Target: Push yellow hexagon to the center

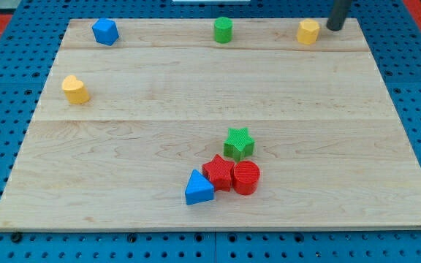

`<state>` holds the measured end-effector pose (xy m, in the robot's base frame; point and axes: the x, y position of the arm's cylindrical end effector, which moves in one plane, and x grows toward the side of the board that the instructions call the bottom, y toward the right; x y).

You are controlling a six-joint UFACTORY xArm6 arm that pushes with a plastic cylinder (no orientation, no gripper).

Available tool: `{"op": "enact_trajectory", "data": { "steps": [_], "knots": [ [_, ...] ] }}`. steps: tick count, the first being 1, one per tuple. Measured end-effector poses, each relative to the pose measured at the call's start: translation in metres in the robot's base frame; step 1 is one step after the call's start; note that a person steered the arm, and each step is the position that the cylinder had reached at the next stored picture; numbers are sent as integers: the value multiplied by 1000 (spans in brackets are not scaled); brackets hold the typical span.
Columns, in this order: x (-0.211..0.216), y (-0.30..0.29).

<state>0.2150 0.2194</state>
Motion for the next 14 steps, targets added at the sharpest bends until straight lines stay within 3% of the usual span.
{"op": "enact_trajectory", "data": {
  "steps": [2,3,4,5,6,7,8,9,10,12,13,14],
  "knots": [
    [37,-116],
    [0,-110],
    [50,-124],
    [69,-144],
    [25,-130],
    [69,-169],
    [148,-182],
    [153,-174],
    [109,-165],
    [99,-245],
    [156,-246],
    [170,-244]
  ]
}}
